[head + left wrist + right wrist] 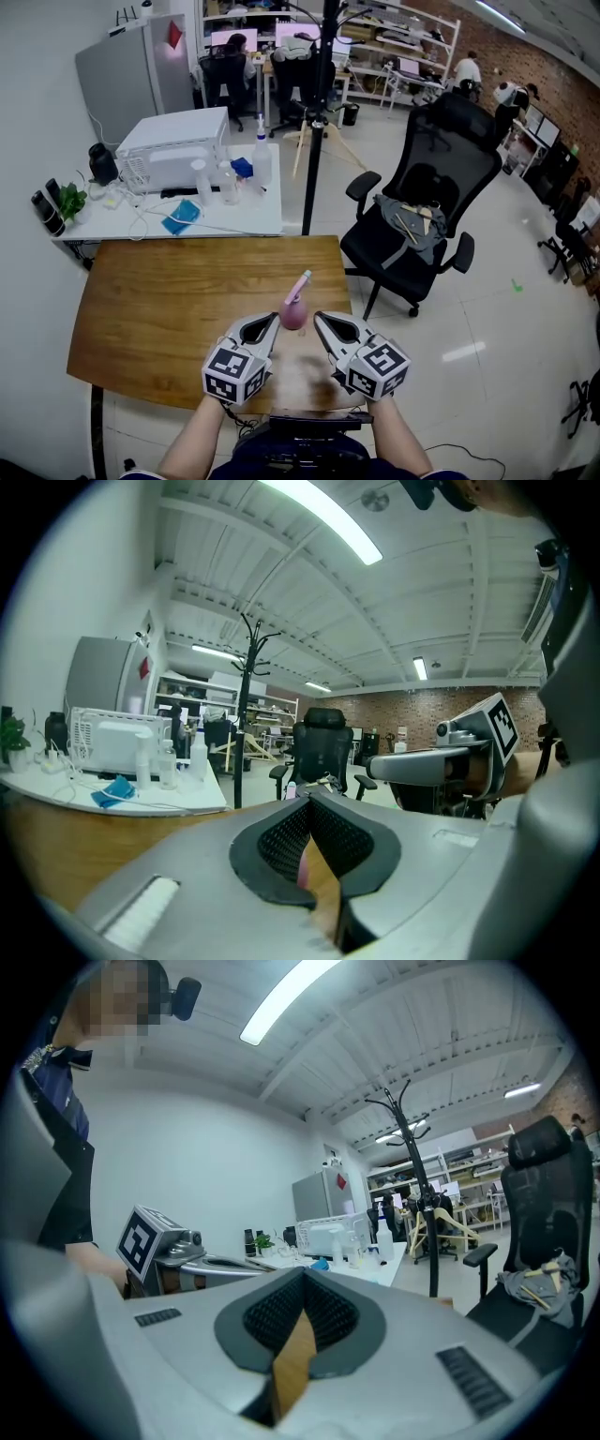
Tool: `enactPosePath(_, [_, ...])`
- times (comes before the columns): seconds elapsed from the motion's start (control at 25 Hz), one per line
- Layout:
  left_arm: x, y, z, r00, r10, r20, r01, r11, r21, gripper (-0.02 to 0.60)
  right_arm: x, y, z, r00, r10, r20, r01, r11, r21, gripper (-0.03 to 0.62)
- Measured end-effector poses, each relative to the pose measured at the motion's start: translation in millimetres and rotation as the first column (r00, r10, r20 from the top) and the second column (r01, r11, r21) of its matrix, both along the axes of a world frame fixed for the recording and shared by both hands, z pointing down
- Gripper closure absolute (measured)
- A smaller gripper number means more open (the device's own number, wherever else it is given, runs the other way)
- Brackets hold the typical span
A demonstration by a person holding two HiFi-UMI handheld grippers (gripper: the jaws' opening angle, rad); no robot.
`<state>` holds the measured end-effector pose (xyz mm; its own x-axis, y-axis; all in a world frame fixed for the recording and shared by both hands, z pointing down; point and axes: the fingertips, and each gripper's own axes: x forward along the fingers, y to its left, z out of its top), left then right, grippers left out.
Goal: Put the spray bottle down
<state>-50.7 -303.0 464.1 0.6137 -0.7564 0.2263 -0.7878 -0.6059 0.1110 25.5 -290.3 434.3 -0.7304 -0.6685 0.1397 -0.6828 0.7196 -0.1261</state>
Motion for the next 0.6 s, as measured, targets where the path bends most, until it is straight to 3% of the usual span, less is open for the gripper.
enactPosePath(0.6, [4.9,2.0,5.4,1.000,-0.001,0.021,0.001,1.000,-0.017,0.575,-5.5,3.1,1.8,0.999,-0.042,-0.006,0.042,0.999,-0.008,0.591])
